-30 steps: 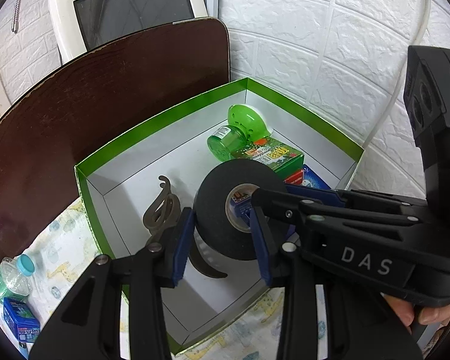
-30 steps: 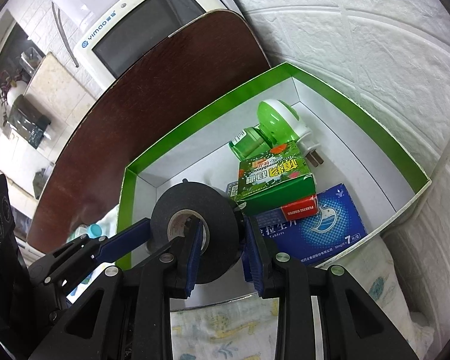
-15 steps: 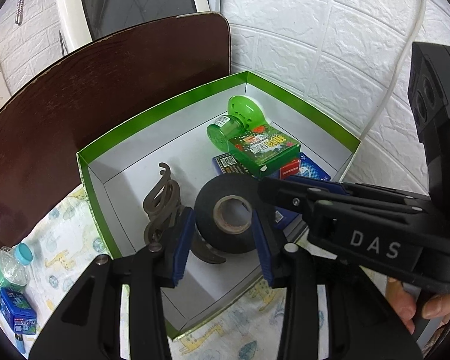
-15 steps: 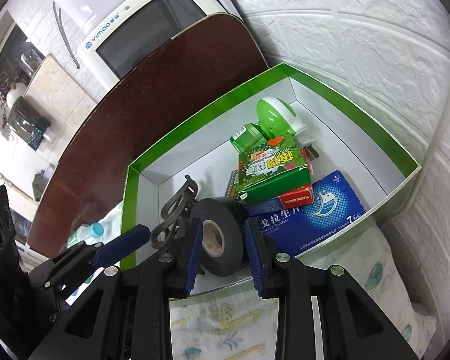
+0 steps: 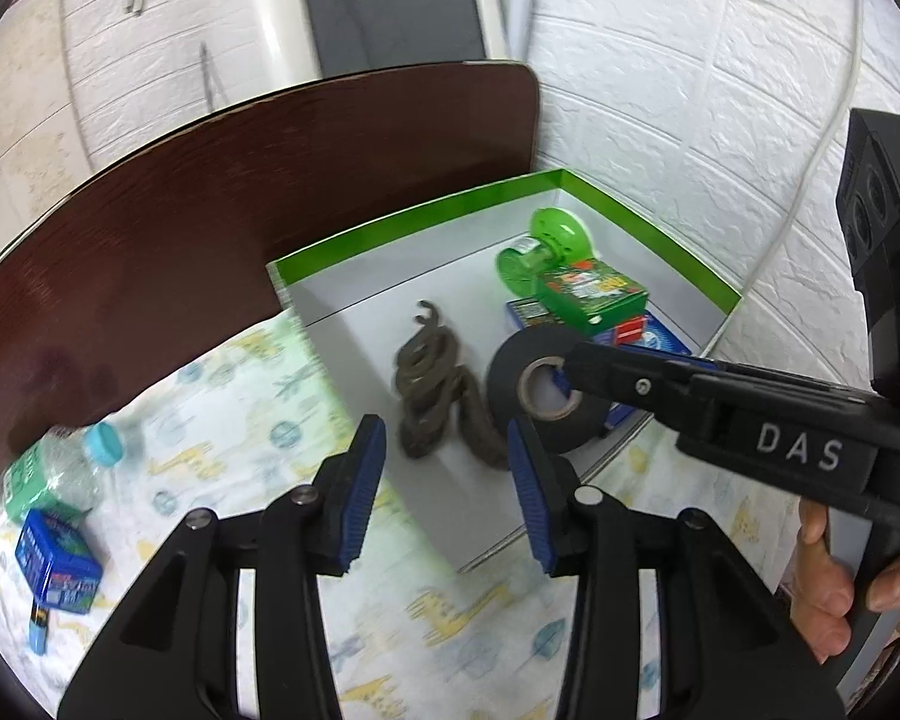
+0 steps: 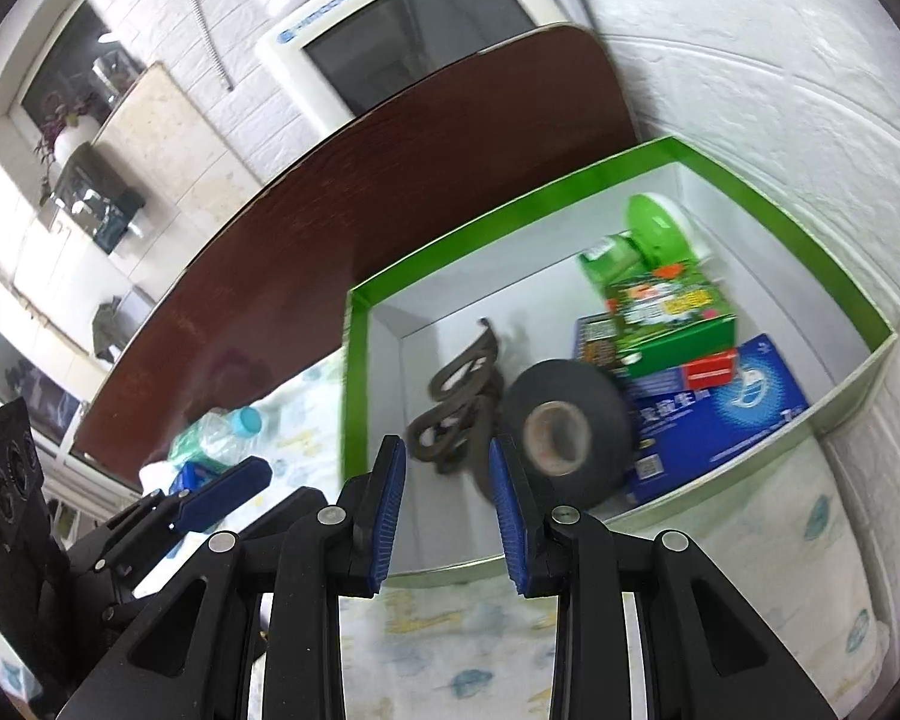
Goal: Organize rigid objects
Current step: 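Lower the tape roll into the box and open the right gripper, then move the right tool to the blue mint tin and grasp it, then carry the blue mint tin into the box and open the right gripper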
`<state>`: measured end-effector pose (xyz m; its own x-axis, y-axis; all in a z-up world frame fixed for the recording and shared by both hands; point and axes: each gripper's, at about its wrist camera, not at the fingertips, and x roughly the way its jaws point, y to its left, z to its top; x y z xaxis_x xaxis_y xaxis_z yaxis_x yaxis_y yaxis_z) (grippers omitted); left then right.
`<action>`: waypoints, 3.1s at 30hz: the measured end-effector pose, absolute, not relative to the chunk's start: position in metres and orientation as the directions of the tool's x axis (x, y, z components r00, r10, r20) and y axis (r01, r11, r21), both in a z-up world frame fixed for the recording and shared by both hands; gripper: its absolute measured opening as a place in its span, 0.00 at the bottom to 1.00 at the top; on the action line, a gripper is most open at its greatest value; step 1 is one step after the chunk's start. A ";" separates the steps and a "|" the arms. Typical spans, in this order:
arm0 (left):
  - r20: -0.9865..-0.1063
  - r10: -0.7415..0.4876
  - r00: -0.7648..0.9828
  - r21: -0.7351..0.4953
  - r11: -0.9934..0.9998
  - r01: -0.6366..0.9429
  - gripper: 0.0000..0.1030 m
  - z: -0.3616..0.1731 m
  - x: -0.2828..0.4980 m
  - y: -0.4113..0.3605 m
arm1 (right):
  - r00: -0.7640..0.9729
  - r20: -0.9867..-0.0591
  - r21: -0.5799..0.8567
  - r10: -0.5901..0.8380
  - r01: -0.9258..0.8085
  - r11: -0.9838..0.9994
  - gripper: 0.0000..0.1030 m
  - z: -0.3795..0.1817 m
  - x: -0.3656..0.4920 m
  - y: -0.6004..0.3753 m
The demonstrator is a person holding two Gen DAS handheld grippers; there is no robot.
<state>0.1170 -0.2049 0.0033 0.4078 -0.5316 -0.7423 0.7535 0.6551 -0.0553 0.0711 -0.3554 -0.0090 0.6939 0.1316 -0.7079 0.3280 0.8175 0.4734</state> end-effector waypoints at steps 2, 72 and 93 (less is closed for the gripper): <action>-0.739 -0.518 0.431 -0.057 0.685 0.726 0.42 0.003 0.121 -0.187 | 0.690 -0.709 0.466 0.146 0.302 0.832 0.30 -0.006 0.076 -0.342; -0.727 -0.470 0.500 -0.243 0.858 0.453 0.42 -0.059 0.230 0.023 | 0.466 -0.731 0.525 0.499 -0.084 0.847 0.63 -0.042 0.238 -0.109; -0.665 -0.544 0.512 -0.123 0.756 0.643 0.43 0.005 0.162 -0.096 | 0.680 -0.635 0.492 0.367 -0.011 0.870 0.63 0.026 0.142 -0.232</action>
<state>0.1623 -0.0960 0.0047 0.5122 -0.5440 -0.6646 0.6433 0.7557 -0.1227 0.1425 -0.2315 0.0259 0.6801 0.3670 -0.6346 -0.0105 0.8704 0.4921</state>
